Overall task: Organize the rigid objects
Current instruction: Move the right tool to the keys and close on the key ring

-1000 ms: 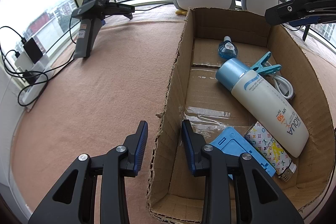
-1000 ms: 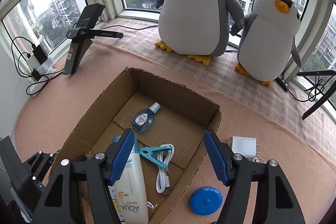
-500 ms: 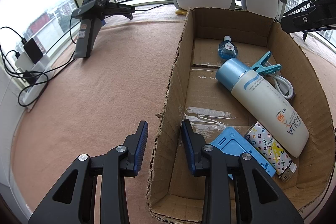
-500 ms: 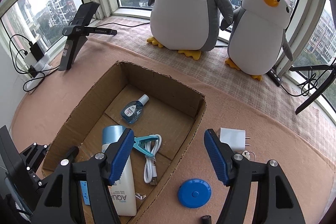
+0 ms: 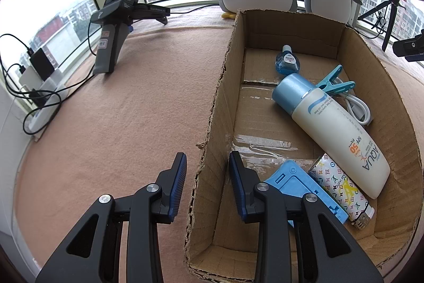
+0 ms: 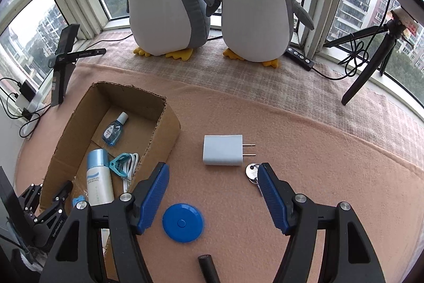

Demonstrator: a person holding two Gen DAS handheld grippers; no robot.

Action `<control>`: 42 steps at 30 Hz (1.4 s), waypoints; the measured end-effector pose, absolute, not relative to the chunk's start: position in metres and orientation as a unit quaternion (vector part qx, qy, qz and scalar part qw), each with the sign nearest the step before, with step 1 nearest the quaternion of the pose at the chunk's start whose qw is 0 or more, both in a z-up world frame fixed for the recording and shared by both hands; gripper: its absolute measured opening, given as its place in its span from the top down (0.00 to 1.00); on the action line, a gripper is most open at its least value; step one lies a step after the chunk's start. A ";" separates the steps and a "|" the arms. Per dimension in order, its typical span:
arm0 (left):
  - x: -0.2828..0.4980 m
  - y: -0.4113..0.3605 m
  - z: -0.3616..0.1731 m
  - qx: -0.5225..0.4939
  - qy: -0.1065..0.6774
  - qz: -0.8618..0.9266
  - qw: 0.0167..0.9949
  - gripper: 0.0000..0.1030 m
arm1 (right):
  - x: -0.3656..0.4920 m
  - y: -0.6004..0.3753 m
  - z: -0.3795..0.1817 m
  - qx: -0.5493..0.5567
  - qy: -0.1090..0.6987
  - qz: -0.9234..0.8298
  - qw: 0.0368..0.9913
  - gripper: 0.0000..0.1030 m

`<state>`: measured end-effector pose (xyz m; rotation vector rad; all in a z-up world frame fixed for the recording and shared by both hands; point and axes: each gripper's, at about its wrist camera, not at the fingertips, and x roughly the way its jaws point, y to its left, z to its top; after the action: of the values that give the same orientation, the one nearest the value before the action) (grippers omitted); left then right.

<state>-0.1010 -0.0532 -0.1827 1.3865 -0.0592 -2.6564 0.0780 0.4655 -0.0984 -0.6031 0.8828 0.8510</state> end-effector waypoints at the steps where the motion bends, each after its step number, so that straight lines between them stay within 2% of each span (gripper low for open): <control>1: -0.101 -0.054 -0.183 0.461 -0.020 -0.884 0.072 0.70 | 0.084 0.462 -0.099 -0.274 0.415 0.388 0.776 0.37; 8: -0.101 -0.053 -0.182 0.461 -0.021 -0.884 0.072 0.70 | 0.113 0.444 -0.110 -0.261 0.439 0.360 0.781 0.37; 16: -0.102 -0.054 -0.182 0.461 -0.021 -0.884 0.072 0.70 | 0.115 0.449 -0.129 -0.312 0.414 0.357 0.777 0.37; 23: -0.102 -0.054 -0.183 0.461 -0.023 -0.884 0.073 0.70 | 0.125 0.445 -0.140 -0.291 0.433 0.368 0.770 0.52; 37: -0.102 -0.052 -0.183 0.462 -0.031 -0.883 0.074 0.70 | 0.137 0.455 -0.153 -0.277 0.457 0.371 0.760 0.59; 42: -0.102 -0.051 -0.183 0.462 -0.031 -0.883 0.074 0.70 | 0.138 0.458 -0.152 -0.275 0.457 0.369 0.761 0.75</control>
<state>-0.1018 -0.0514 -0.1831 1.3856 -0.0927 -2.6508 0.1377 0.4582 -0.1524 -0.5979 0.9954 0.8031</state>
